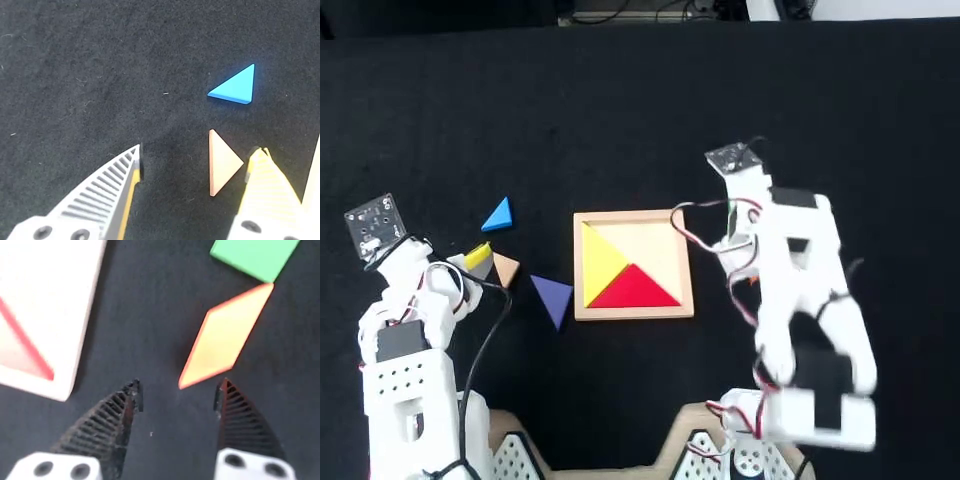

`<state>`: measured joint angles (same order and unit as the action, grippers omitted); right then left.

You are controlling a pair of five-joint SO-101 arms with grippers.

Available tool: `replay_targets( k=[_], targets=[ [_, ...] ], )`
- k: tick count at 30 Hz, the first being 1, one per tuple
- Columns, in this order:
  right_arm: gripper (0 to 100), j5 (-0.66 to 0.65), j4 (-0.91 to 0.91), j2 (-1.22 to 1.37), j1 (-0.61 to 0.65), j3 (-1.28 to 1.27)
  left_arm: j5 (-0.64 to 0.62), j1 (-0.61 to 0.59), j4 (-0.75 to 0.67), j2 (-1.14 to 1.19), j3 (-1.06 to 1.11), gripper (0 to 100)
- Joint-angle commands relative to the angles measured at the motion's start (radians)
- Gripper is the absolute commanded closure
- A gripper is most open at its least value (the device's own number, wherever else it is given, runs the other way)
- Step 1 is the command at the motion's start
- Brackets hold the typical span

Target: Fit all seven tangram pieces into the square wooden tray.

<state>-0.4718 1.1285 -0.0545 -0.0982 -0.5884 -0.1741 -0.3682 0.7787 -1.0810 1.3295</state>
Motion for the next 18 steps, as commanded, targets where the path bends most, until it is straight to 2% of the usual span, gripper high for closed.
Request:
replay_targets(
  k=[1,10,18],
  targets=[
    [75.3,0.012,-0.06,0.117,0.0,0.094,-0.011,0.013,-0.012,-0.009,-0.007,67],
    [75.7,0.011,-0.072,0.257,-0.043,0.214,-0.011,0.013,-0.012,-0.012,-0.007,67],
    [75.8,-0.054,-0.031,0.143,-0.04,0.239,-0.009,0.013,-0.012,-0.014,-0.007,67]
  ],
)
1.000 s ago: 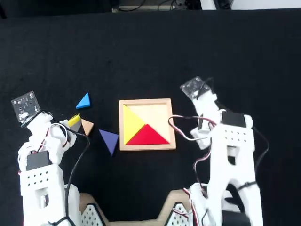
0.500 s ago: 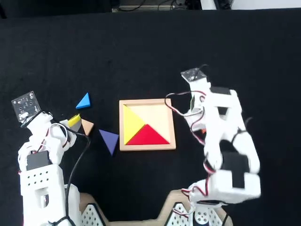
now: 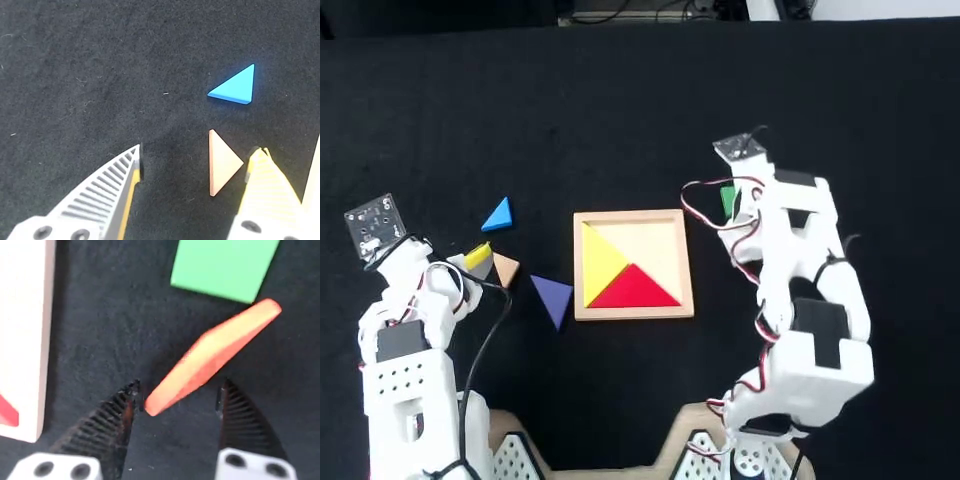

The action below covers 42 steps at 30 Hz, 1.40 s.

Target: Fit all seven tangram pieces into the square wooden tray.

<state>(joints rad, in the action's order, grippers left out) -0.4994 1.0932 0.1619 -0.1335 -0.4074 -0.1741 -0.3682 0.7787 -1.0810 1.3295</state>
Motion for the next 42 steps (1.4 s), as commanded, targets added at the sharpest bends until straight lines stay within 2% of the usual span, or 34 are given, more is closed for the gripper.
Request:
replay_targets(
  k=[1,9,14,21,32,42],
  targets=[
    [75.8,-0.032,0.005,-0.071,-0.002,0.058,-0.009,0.013,-0.012,-0.014,-0.007,67],
    [75.8,-0.023,0.021,0.033,-0.017,0.157,-0.009,0.013,-0.012,-0.014,-0.007,67],
    [75.8,0.031,0.121,-0.002,0.023,0.208,-0.009,0.013,-0.012,-0.014,-0.007,67],
    [75.8,0.08,0.126,-0.016,0.072,0.203,-0.009,0.013,-0.012,-0.014,-0.007,67],
    [75.8,0.081,0.091,0.133,0.051,0.211,-0.009,0.013,-0.012,-0.014,-0.007,67],
    [75.9,0.08,0.107,0.051,0.057,0.228,-0.009,0.013,-0.012,-0.014,-0.007,67]
  ],
)
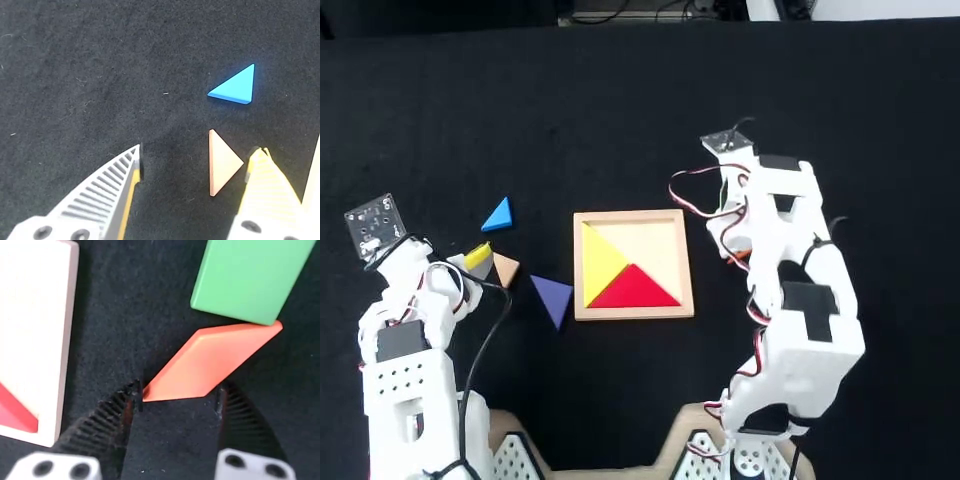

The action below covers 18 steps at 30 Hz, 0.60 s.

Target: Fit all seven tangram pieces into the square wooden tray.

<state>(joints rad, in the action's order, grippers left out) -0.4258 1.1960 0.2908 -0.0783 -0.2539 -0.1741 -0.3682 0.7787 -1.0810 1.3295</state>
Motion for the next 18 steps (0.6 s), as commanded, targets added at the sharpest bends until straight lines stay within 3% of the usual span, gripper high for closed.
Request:
replay_targets(
  k=[1,6,13,18],
  targets=[
    [75.9,0.006,0.026,-0.096,0.006,0.082,-0.009,0.013,-0.012,-0.014,-0.007,67],
    [75.9,0.012,0.069,-0.179,0.043,0.102,-0.009,0.013,-0.012,-0.014,-0.007,67],
    [75.9,0.322,-0.003,-0.053,0.057,0.101,-0.009,0.008,-0.012,-0.014,-0.007,67],
    [75.8,0.35,0.002,-0.012,0.058,0.096,-0.009,0.007,-0.012,-0.014,-0.007,67]
  ],
)
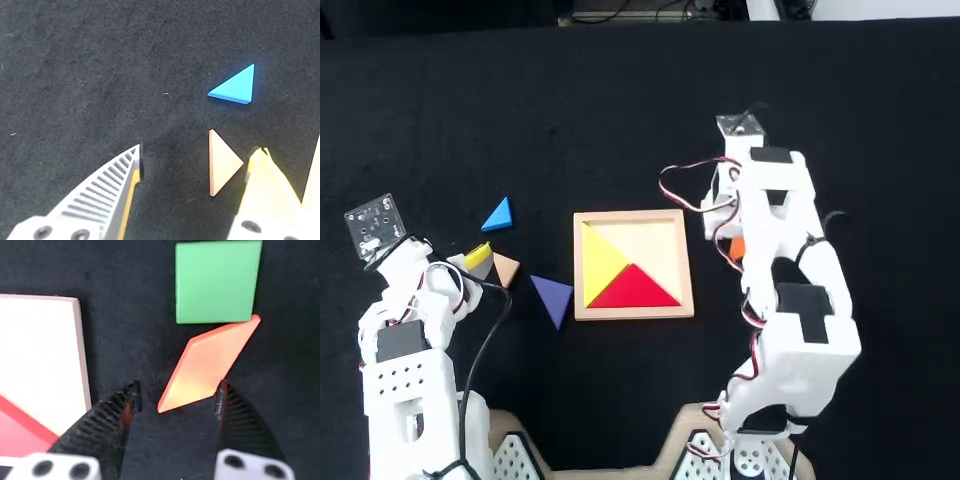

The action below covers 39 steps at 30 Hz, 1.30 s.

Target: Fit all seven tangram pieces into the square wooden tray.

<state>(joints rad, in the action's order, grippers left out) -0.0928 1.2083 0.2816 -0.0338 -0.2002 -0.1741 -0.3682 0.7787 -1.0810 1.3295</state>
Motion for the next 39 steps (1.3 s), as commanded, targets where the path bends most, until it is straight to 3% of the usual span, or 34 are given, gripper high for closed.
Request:
replay_targets(
  k=[1,16,36,39],
  targets=[
    [75.8,0.017,-0.011,-0.002,0.014,0.035,-0.009,0.007,-0.012,-0.014,-0.007,67],
    [75.8,0.009,-0.132,0.007,0.009,-0.044,-0.009,0.01,-0.012,-0.014,-0.007,67],
    [75.9,-0.046,-0.103,0.084,-0.043,-0.008,-0.009,0.005,-0.012,-0.012,-0.007,67],
    [80.5,-0.046,-0.107,0.084,-0.043,-0.007,-0.009,0.005,-0.012,-0.012,-0.007,67]
  ],
)
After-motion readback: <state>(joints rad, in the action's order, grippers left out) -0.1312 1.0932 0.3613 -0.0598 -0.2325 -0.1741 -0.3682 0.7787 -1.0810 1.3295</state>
